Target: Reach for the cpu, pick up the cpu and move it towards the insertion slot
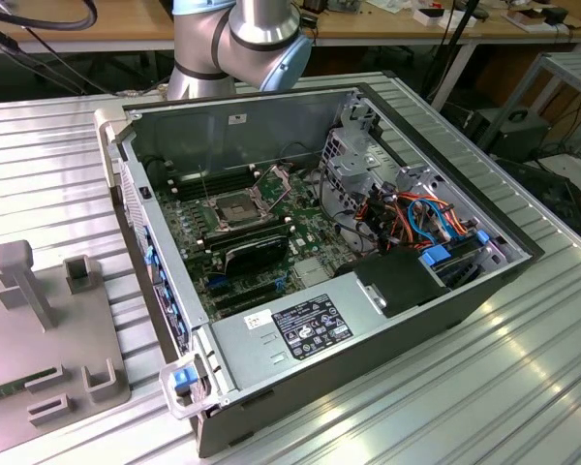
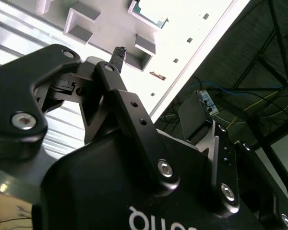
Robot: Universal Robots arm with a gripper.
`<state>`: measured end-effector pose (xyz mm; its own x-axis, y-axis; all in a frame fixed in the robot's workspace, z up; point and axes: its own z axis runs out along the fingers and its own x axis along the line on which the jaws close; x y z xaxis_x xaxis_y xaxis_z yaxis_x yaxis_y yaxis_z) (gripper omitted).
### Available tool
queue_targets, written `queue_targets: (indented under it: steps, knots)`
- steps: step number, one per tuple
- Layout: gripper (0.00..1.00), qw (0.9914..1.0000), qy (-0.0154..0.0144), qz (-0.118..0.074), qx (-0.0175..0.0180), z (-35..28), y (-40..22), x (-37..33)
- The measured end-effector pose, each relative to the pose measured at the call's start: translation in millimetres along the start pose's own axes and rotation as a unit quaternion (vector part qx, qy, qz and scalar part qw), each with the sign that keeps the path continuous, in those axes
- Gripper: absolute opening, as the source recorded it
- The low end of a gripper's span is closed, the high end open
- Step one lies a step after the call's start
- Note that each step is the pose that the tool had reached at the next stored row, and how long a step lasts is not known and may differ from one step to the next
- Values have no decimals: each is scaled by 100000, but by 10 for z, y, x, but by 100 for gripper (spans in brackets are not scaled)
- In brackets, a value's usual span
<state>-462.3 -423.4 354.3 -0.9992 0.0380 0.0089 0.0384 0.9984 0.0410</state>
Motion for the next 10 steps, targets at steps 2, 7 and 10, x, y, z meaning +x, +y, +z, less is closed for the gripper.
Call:
queue_targets:
  steps: [2, 7, 10]
  knots:
    - [72, 100000, 2, 2, 4, 20, -1, 0]
    - [72, 100000, 2, 7, 2, 64, -3, 0]
    - [72, 100000, 6, 2, 2, 92, -6, -1]
